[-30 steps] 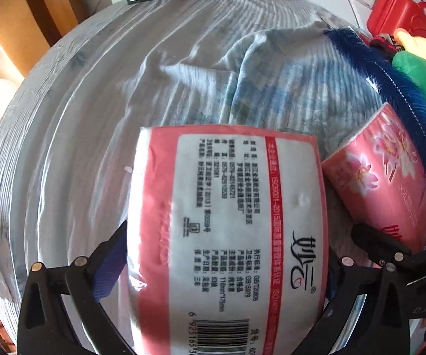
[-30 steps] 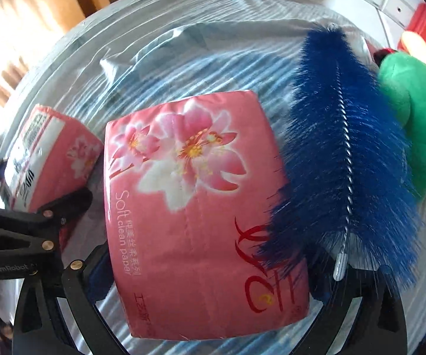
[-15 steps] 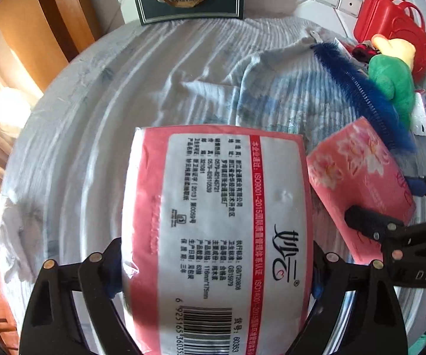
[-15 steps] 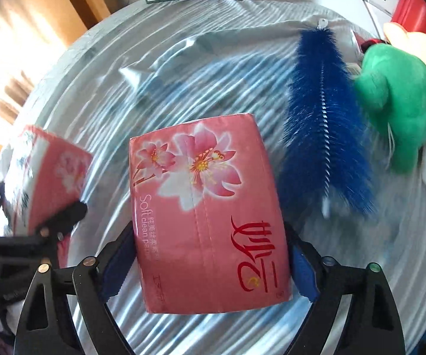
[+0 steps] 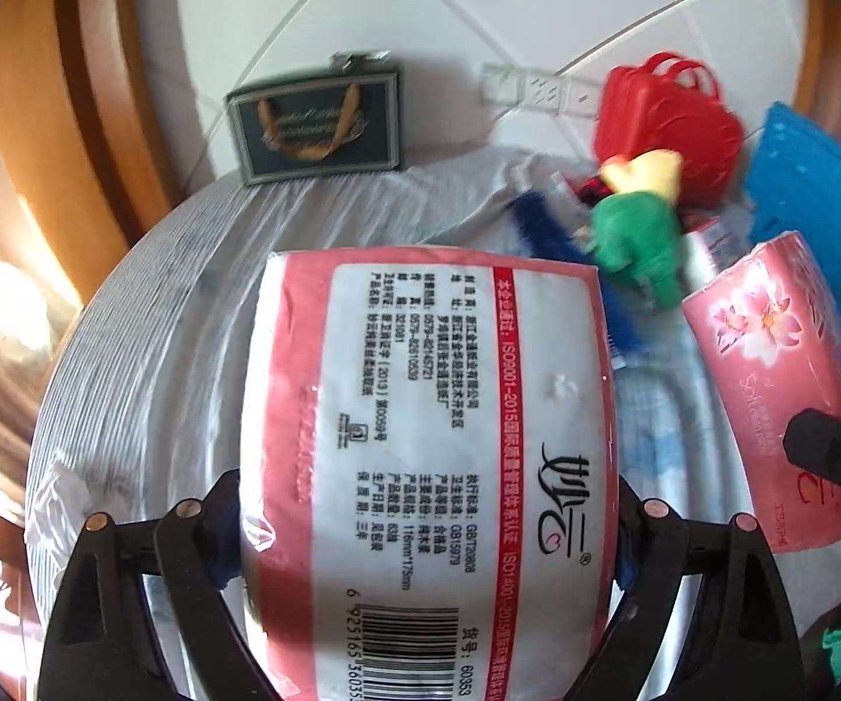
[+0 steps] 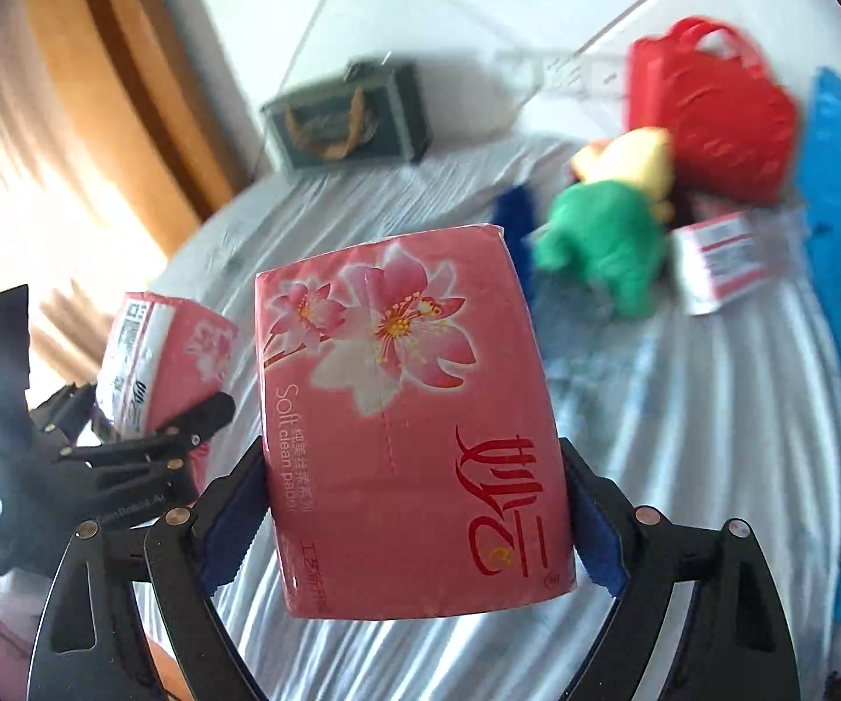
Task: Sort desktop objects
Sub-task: 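Lift both tissue packs and carry them toward the blue crate, then open both grippers over the blue crate to drop the tissue packs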
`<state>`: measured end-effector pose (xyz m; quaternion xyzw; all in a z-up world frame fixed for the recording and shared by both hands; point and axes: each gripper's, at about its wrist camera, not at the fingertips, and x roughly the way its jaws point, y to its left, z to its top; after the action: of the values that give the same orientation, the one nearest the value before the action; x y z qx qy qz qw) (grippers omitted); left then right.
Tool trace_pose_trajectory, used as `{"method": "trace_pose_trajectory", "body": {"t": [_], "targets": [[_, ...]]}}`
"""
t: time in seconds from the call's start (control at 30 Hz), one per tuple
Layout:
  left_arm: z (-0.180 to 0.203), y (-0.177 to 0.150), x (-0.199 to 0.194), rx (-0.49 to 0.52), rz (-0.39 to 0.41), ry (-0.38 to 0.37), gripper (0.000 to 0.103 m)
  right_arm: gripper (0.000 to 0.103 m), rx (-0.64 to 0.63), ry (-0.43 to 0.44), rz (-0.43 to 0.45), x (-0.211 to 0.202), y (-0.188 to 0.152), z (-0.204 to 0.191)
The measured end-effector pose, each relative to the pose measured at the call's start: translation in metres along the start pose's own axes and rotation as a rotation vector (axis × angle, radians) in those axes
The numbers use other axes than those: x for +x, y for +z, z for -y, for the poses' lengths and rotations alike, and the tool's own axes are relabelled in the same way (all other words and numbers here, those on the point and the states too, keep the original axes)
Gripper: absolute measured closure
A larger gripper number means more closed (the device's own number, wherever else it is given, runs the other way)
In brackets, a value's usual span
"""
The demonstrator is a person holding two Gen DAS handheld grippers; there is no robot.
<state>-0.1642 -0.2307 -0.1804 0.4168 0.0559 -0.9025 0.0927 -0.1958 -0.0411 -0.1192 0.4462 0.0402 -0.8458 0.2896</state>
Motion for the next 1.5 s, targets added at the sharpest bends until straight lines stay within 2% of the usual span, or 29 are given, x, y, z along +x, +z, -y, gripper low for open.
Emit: {"method": "trace_pose_trajectory", "body": {"t": [0.2, 0.33, 0.53, 0.67, 0.73, 0.8, 0.83, 0.9, 1.07, 1.27, 1.5], "targets": [[0.072, 0.021, -0.039, 0.100, 0.105, -0.091, 0.013, 0.013, 0.050, -0.077, 0.178, -0.096, -0.008, 0.037], [0.141, 0.038, -0.068, 0.156, 0.186, -0.150, 0.013, 0.013, 0.077, -0.134, 0.298, -0.153, -0.009, 0.079], [0.272, 0.076, -0.126, 0.184, 0.331, -0.241, 0.013, 0.013, 0.094, -0.206, 0.477, -0.255, -0.017, 0.179], [0.372, 0.100, -0.164, 0.220, 0.405, -0.308, 0.013, 0.012, 0.089, -0.283, 0.563, -0.310, -0.023, 0.249], [0.414, 0.107, -0.176, 0.232, 0.429, -0.318, 0.013, 0.012, 0.100, -0.323, 0.597, -0.333, -0.026, 0.285], [0.455, 0.113, -0.182, 0.245, 0.414, -0.336, 0.013, 0.012, 0.124, -0.372, 0.603, -0.349, -0.029, 0.319], [0.473, 0.115, -0.182, 0.252, 0.398, -0.346, 0.013, 0.012, 0.158, -0.439, 0.601, -0.355, -0.032, 0.335], [0.509, 0.117, -0.183, 0.278, 0.369, -0.356, 0.013, 0.012, 0.188, -0.491, 0.590, -0.359, -0.039, 0.365], [0.571, 0.113, -0.174, 0.345, 0.321, -0.323, 0.012, 0.012, 0.289, -0.512, 0.559, -0.367, -0.062, 0.426], [0.608, 0.111, -0.163, 0.372, 0.280, -0.290, 0.012, 0.012, 0.307, -0.510, 0.498, -0.359, -0.075, 0.460], [0.601, 0.102, -0.159, 0.391, 0.261, -0.257, 0.011, 0.010, 0.314, -0.492, 0.452, -0.334, -0.078, 0.477]]}}
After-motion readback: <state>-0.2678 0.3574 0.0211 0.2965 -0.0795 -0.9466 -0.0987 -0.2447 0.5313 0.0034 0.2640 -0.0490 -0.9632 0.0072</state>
